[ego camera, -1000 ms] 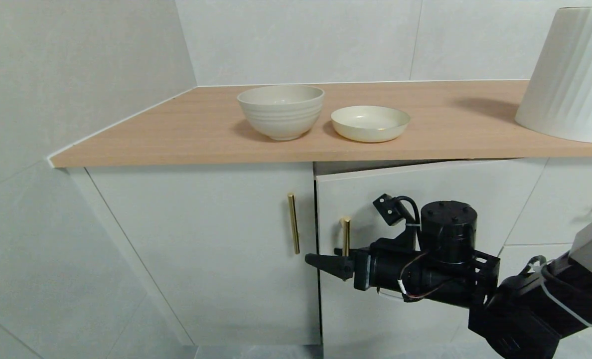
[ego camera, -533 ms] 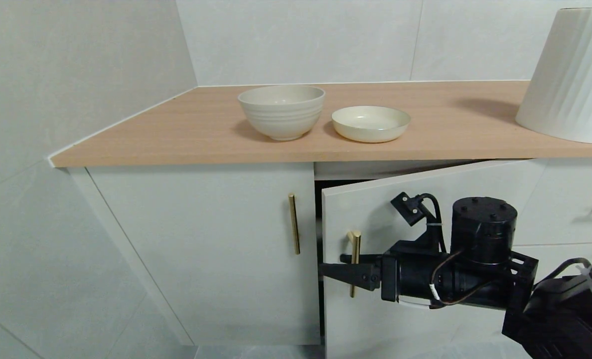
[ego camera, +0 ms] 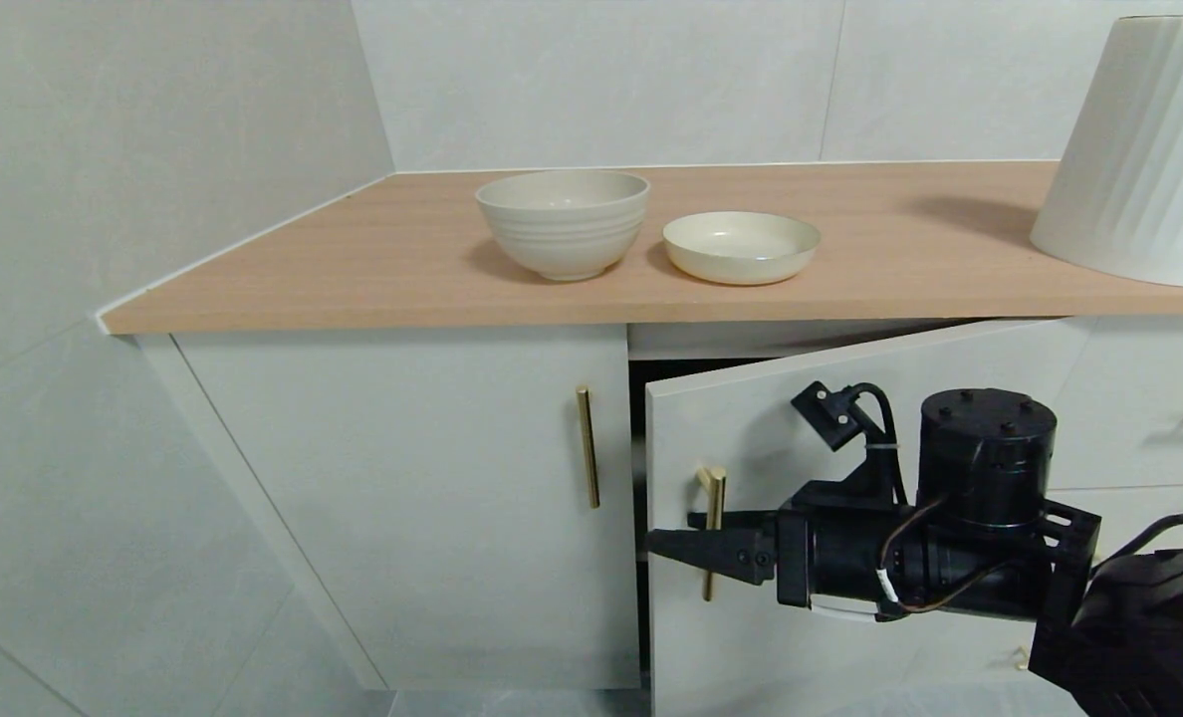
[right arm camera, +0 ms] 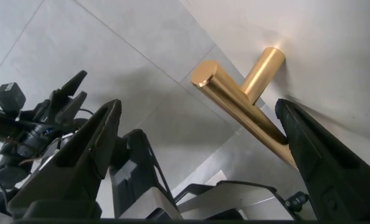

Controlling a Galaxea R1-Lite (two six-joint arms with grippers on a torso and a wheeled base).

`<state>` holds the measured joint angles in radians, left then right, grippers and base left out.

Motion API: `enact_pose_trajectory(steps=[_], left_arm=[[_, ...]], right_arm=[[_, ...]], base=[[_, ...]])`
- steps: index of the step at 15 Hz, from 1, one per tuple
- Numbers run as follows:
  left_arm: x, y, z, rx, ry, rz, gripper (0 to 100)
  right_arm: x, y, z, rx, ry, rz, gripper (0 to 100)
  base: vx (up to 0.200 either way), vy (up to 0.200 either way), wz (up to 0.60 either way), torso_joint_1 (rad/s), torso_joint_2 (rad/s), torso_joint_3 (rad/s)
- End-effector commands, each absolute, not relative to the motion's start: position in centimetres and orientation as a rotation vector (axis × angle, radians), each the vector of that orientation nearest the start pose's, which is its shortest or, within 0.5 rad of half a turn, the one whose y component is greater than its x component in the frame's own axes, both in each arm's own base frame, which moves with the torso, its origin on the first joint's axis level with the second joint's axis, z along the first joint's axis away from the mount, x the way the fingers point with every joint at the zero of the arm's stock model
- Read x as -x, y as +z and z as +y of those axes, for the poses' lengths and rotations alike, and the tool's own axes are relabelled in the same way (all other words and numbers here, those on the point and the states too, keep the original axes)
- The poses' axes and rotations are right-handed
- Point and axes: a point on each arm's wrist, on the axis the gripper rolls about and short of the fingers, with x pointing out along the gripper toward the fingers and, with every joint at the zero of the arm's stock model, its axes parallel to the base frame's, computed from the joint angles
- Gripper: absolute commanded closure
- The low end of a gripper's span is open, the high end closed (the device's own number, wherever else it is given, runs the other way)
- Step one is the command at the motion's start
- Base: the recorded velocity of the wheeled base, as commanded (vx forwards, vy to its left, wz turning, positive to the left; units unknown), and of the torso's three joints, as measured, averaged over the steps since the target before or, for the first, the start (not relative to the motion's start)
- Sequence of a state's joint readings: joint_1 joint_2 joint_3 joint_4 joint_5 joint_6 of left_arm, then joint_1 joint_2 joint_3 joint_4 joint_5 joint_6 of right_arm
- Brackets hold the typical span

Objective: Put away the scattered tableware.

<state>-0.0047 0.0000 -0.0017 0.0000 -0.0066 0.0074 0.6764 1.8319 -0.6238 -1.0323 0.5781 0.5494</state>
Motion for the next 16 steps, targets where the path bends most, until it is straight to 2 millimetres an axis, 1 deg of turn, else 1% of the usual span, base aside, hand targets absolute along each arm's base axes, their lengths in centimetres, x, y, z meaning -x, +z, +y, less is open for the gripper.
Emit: enact_pose_trajectory(steps=[1, 3, 5, 6, 7, 8, 9, 10, 11, 12, 13, 14, 16], left_arm=[[2.3, 7.8, 0.0, -0.008, -0.017, -0.012, 0], [3.1, 10.4, -0.1, -0.040, -0.055, -0.079, 0], [2.5, 13.2, -0.2, -0.079, -0.196, 0.030, 0], [1.4, 14.8, -0.4, -0.082, -0.285, 0.087, 0], [0.4, 16.5, -0.5, -0.079, -0.332, 0.111, 0], [-1.3, 18.9, -0.7, -0.067, -0.375, 0.146, 0], [-3.1, 20.6, -1.0, -0.049, -0.401, 0.183, 0], [-5.4, 21.9, -1.2, -0.031, -0.421, 0.239, 0], [-7.6, 22.6, -1.5, -0.020, -0.445, 0.285, 0], [-8.5, 22.6, -1.7, -0.014, -0.456, 0.307, 0], [-10.6, 22.1, -2.3, 0.009, -0.505, 0.355, 0], [-11.6, 21.2, -3.2, 0.042, -0.560, 0.410, 0], [-12.8, 20.1, -5.1, 0.156, -0.644, 0.478, 0]], right_arm=[[-23.0, 13.8, 20.2, -0.463, 1.179, 0.520, 0], [-22.8, 14.2, 20.1, -0.465, 1.182, 0.511, 0], [-22.8, 14.1, 20.1, -0.465, 1.181, 0.511, 0], [-22.8, 14.1, 20.1, -0.465, 1.182, 0.511, 0], [-22.8, 14.1, 20.1, -0.465, 1.182, 0.510, 0], [-22.7, 14.1, 20.1, -0.465, 1.183, 0.508, 0], [-22.7, 14.1, 20.1, -0.465, 1.183, 0.508, 0], [-22.7, 14.1, 20.1, -0.465, 1.182, 0.510, 0], [-22.7, 14.1, 20.0, -0.465, 1.181, 0.511, 0], [-22.6, 13.9, 20.0, -0.465, 1.178, 0.517, 0], [-22.6, 13.8, 19.9, -0.464, 1.177, 0.522, 0], [-22.6, 13.8, 19.9, -0.464, 1.177, 0.522, 0], [-22.5, 13.8, 19.9, -0.464, 1.176, 0.523, 0]], base=[[0.000, 0.000, 0.00, 0.000, 0.00, 0.000], [0.000, 0.000, 0.00, 0.000, 0.00, 0.000], [0.000, 0.000, 0.00, 0.000, 0.00, 0.000], [0.000, 0.000, 0.00, 0.000, 0.00, 0.000], [0.000, 0.000, 0.00, 0.000, 0.00, 0.000], [0.000, 0.000, 0.00, 0.000, 0.00, 0.000], [0.000, 0.000, 0.00, 0.000, 0.00, 0.000], [0.000, 0.000, 0.00, 0.000, 0.00, 0.000], [0.000, 0.000, 0.00, 0.000, 0.00, 0.000], [0.000, 0.000, 0.00, 0.000, 0.00, 0.000], [0.000, 0.000, 0.00, 0.000, 0.00, 0.000], [0.000, 0.000, 0.00, 0.000, 0.00, 0.000], [0.000, 0.000, 0.00, 0.000, 0.00, 0.000]])
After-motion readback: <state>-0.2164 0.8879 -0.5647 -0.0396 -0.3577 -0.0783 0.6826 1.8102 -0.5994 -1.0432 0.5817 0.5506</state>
